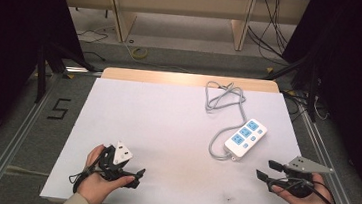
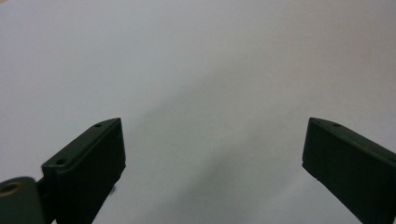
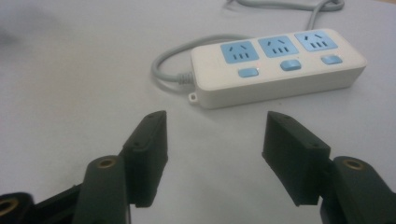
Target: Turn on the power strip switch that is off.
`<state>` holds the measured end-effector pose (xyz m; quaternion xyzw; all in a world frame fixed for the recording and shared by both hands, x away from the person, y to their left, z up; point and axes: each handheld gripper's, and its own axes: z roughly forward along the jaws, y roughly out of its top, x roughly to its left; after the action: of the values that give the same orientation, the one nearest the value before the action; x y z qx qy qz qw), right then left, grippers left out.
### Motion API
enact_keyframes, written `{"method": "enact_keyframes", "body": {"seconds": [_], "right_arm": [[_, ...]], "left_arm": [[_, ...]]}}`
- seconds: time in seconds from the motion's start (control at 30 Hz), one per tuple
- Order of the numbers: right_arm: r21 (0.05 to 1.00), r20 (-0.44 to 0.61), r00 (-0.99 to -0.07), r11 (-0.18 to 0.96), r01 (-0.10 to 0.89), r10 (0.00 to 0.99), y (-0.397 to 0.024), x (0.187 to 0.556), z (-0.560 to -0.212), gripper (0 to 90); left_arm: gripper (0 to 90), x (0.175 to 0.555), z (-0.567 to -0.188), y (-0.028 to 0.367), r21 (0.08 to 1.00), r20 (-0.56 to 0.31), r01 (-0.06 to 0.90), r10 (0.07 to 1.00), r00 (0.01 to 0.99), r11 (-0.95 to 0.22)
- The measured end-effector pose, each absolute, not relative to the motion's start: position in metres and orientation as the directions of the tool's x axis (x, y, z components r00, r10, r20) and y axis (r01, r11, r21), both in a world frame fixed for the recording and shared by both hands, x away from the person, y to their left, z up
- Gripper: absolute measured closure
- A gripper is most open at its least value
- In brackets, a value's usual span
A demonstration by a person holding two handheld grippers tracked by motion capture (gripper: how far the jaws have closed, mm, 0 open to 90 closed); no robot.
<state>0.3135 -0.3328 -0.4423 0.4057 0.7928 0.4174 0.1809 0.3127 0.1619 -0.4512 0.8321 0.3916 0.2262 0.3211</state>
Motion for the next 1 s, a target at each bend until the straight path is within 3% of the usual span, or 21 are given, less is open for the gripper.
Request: {"method": "enact_keyframes", "body": {"seconds": [0.5, 1.0], "right_arm": [[0.799, -0.028, -0.563, 0.356, 0.484, 0.826, -0.334, 0.314, -0.434, 89.9], [0.801, -0.045, -0.554, 0.362, 0.478, 0.831, -0.325, 0.336, -0.423, 90.0]], "left_arm": [[8.1, 0.314, -0.452, 0.165, 0.714, 0.120, 0.522, 0.816, 0.565, -0.466], [8.1, 0.315, -0.453, 0.163, 0.710, 0.126, 0.519, 0.811, 0.571, -0.476]]}}
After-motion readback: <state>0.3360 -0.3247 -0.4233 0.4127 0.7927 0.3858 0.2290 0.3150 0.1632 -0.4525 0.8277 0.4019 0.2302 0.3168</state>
